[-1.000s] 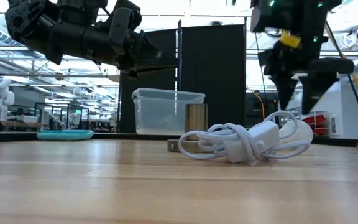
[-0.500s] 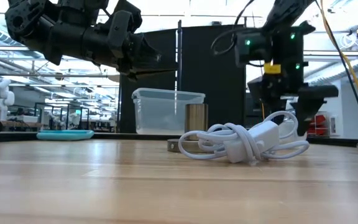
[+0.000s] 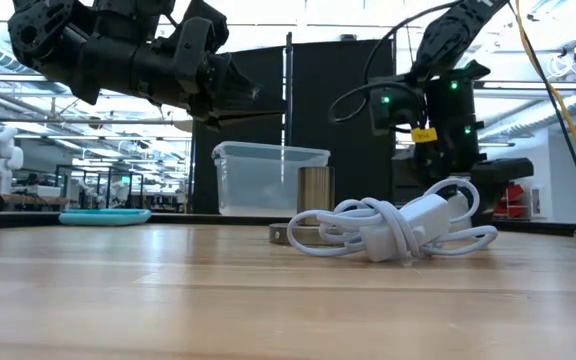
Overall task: Screw lightbulb
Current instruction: Insert the light bulb into the lamp
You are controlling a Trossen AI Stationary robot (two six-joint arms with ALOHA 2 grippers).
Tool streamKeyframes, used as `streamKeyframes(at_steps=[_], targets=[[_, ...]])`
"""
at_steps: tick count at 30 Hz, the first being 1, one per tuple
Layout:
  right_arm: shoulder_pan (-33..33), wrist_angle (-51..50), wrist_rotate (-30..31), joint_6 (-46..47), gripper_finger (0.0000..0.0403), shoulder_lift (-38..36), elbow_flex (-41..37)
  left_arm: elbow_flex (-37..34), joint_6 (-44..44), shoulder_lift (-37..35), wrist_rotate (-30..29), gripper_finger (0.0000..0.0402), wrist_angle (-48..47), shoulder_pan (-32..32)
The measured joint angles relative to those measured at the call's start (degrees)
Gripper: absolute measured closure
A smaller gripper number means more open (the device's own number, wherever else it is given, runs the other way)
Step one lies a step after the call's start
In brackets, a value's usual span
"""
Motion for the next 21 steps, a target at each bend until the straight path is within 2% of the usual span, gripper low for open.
streamKeyframes(at_steps=[9,16,21], targets=[[0.6,-2.9,1.4,-0.6,0.0136,-2.0,1.4,0.0,0.1,0.0,0.0,0.0360,0.0,0.1],[4.7,-6.3,8.9,-1.7,0.0137,-4.8,8.9,0.0,-1.2,0.0,0.0,0.0360,-0.4,0.9],[9.9,-6.8,17.2,-5.8,0.0136,-5.1,15.4,0.0,-2.9,0.0,0.0,0.0360,-0.8,1.5]])
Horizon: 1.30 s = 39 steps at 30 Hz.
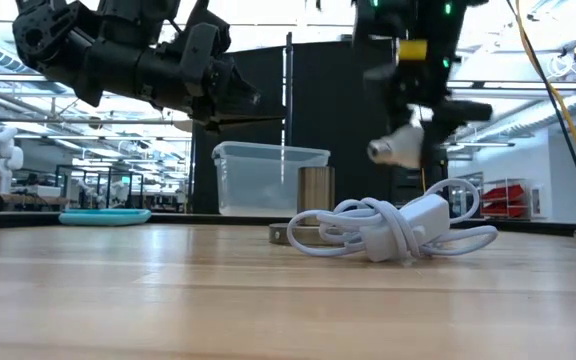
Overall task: Screw lightbulb
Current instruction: Insert the light bulb into the lamp
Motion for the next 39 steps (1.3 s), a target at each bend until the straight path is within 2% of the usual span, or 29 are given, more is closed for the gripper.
streamKeyframes(at_steps=[5,11,20,29,34,39], targets=[[5.8,2.0,8.3,-5.9,0.0136,0.0,4.2,0.0,-3.3,0.0,0.3,0.0360,-0.9,0.9],[12.3,9.0,17.4,-16.5,0.0136,0.9,4.6,0.0,-10.3,0.0,3.1,0.0360,-1.1,2.9],[17.1,17.7,29.3,-32.7,0.0135,8.5,4.6,0.0,-19.6,0.0,7.9,0.0360,-1.9,5.0],[19.8,22.6,38.6,-35.9,0.0135,15.3,4.6,-0.1,-22.3,-3.6,12.5,0.0360,-3.1,5.7],[21.4,23.8,41.3,-37.2,0.0136,17.8,4.6,-0.1,-21.7,-7.6,12.3,0.0360,-8.1,5.2],[22.3,25.6,44.3,-40.6,0.0136,19.3,4.6,-0.1,-20.7,-9.7,9.7,0.0360,-10.9,3.9]])
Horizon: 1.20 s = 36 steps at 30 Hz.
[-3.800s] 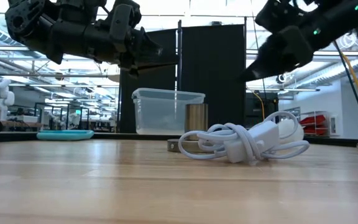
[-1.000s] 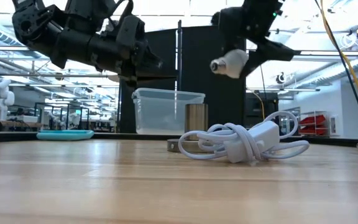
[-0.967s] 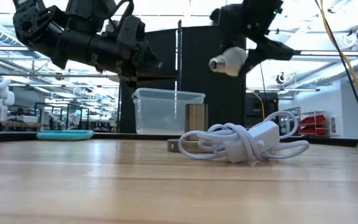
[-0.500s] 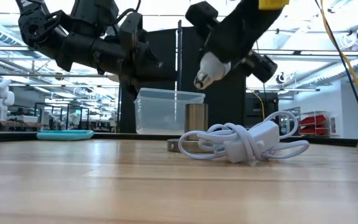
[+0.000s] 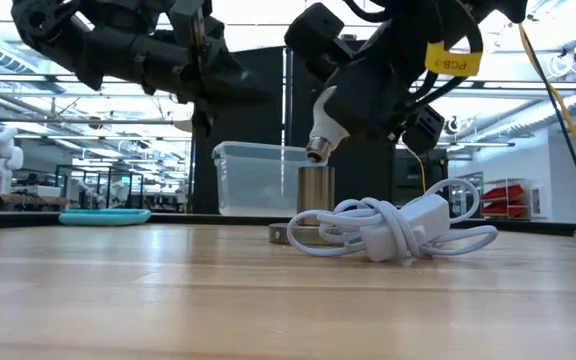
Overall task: Screw lightbulb
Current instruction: Insert the light bulb into the lamp
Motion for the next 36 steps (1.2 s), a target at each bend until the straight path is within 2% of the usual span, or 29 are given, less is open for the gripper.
streamKeyframes(at_steps=[16,28,36], targets=[[0.3,0.2,0.2,-0.1,0.0135,0.9,0.0,0.0,0.8,-0.8,-0.3,0.0360,-0.1,-0.5],[0.2,0.0,-4.1,-1.0,0.0133,1.3,0.0,0.0,1.1,-0.8,-0.4,0.0360,-0.2,-0.5],[0.2,0.2,-5.5,-0.3,0.0109,1.3,0.0,0.0,1.2,-0.8,-0.4,0.0360,-0.1,-0.5]])
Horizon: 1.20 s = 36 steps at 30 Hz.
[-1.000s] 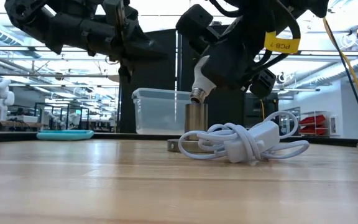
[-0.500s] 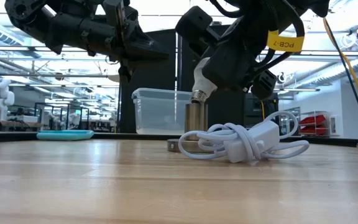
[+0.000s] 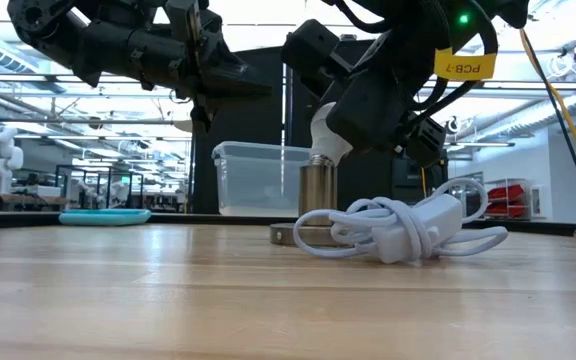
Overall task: Screw lightbulb
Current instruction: Insert the light bulb into the lamp
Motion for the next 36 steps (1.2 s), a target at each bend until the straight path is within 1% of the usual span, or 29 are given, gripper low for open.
streamKeyframes(at_steps=[36], targets=[[2.0,3.7,-0.4,-3.2,0.0105,0.0,0.0,0.0,0.3,0.0,0.0,0.0360,-0.1,0.0]])
